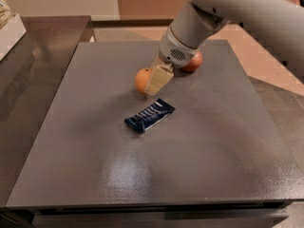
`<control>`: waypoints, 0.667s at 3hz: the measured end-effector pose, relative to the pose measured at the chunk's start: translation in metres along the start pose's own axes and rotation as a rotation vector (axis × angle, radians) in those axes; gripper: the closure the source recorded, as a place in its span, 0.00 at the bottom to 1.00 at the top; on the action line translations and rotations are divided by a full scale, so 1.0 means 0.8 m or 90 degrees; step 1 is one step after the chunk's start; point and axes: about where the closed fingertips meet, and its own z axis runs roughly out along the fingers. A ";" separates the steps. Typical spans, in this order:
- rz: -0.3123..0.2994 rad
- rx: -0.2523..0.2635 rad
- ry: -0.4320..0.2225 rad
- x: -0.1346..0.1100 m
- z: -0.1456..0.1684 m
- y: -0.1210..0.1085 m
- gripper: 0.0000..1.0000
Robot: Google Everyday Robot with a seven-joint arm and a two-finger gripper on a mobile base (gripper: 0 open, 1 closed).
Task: Move orange near rxbar blueberry
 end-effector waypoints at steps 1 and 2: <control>0.002 -0.014 -0.005 0.007 0.010 0.013 0.59; 0.010 -0.016 -0.009 0.010 0.019 0.015 0.36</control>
Offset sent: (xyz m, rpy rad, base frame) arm -0.0099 0.0017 -0.0253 0.0332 0.0303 -0.0183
